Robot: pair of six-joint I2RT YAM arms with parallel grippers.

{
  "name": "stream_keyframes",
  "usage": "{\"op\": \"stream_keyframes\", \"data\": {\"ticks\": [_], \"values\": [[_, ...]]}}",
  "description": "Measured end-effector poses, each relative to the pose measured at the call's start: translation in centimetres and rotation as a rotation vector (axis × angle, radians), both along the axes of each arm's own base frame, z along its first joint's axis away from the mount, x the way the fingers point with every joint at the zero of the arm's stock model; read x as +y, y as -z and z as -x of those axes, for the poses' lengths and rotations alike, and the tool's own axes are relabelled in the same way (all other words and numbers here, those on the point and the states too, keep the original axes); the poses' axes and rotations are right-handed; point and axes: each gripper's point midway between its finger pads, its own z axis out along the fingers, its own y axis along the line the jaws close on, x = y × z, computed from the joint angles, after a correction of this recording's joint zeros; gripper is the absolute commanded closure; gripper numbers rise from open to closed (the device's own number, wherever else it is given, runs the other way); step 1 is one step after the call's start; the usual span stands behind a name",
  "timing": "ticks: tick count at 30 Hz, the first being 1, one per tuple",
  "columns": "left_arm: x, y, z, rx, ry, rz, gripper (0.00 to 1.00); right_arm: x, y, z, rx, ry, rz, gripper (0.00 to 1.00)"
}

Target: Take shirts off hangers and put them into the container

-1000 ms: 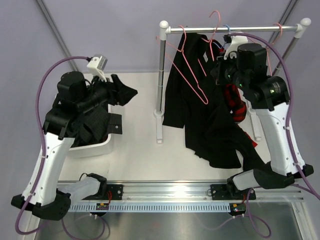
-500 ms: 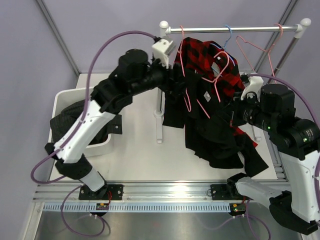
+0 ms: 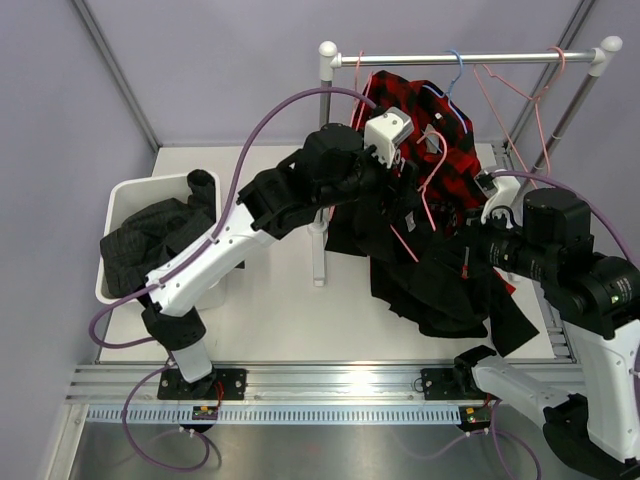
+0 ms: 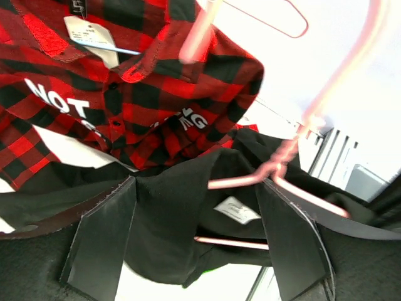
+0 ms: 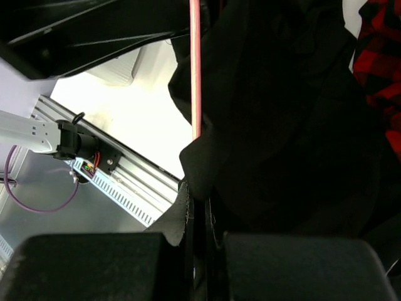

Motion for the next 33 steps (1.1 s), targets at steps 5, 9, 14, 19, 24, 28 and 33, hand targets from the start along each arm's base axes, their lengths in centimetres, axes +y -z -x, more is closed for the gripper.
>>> {"op": "stream_keyframes", "data": {"ticks": [5, 9, 14, 19, 24, 28, 33], "values": [[0.3, -1.0, 1.6, -0.023, -0.005, 0.003, 0.16, 0.2, 1.1, -0.4, 0.027, 0.001, 0.006, 1.0], [1.1, -3.3, 3.7, -0.051, 0.015, 0.047, 0.15, 0.4, 1.4, -0.8, 0.038, 0.002, 0.011, 1.0], [1.9, -5.3, 5.1, -0.073, 0.028, 0.09, 0.15, 0.6, 1.6, -1.2, 0.049, -0.003, 0.013, 1.0], [1.3, -5.7, 4.7, -0.078, 0.025, 0.101, 0.14, 1.1, 1.1, -1.0, 0.049, -0.031, -0.006, 1.0], [-0.4, -4.6, 3.7, -0.077, 0.016, 0.073, 0.15, 1.5, 0.1, -0.4, 0.03, -0.063, -0.035, 1.0], [-1.3, -3.6, 2.8, -0.077, -0.002, 0.048, 0.56, 1.6, -0.5, 0.3, 0.017, -0.08, -0.051, 1.0], [-1.3, -3.2, 2.1, -0.092, -0.025, 0.021, 1.0, 1.6, -1.2, 0.9, 0.005, -0.089, -0.068, 0.55]]}}
